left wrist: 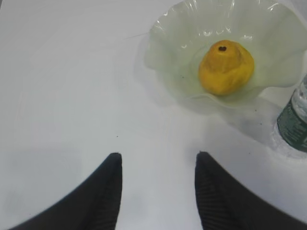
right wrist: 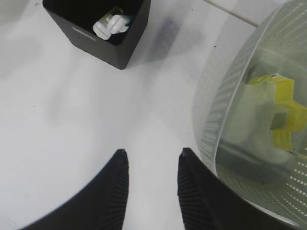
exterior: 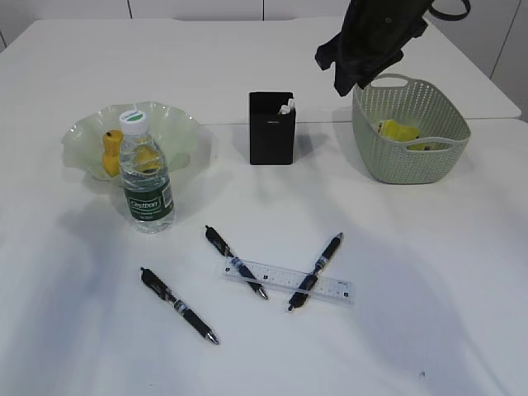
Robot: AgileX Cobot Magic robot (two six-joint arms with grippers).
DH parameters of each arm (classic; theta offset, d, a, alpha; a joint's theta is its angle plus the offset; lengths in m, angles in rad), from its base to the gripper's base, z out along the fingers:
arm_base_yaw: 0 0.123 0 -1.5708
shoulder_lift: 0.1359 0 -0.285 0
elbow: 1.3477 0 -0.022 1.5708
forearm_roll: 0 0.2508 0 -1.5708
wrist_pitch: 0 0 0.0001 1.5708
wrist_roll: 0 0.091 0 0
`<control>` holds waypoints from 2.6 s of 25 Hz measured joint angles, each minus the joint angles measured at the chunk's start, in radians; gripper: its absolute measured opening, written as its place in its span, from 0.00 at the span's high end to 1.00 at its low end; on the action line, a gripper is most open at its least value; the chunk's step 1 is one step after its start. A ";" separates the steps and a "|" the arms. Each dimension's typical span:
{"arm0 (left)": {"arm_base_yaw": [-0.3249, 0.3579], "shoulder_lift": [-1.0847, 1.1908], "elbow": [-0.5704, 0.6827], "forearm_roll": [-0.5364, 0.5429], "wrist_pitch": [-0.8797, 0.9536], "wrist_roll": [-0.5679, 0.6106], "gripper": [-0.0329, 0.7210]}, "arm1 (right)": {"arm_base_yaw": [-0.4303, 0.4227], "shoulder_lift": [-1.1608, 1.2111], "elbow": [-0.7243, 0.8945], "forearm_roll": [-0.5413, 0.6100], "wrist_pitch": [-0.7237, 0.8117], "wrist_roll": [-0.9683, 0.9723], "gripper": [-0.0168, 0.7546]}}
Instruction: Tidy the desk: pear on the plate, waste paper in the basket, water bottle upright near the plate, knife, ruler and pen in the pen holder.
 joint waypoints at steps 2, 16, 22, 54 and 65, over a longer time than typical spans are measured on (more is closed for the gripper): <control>0.000 0.000 0.000 0.000 0.026 0.000 0.49 | 0.009 -0.017 0.020 0.000 0.000 -0.002 0.64; 0.000 -0.024 0.000 -0.008 0.106 0.000 0.49 | 0.030 -0.186 0.282 0.001 0.002 -0.054 0.64; 0.000 -0.024 0.000 -0.042 0.134 0.000 0.49 | 0.031 -0.256 0.414 0.038 0.000 -0.112 0.64; 0.000 -0.024 0.000 -0.059 0.185 0.000 0.49 | 0.215 -0.279 0.610 0.204 -0.015 -0.385 0.64; 0.000 -0.024 0.000 -0.081 0.190 0.000 0.49 | 0.215 -0.172 0.610 0.208 -0.023 -0.511 0.64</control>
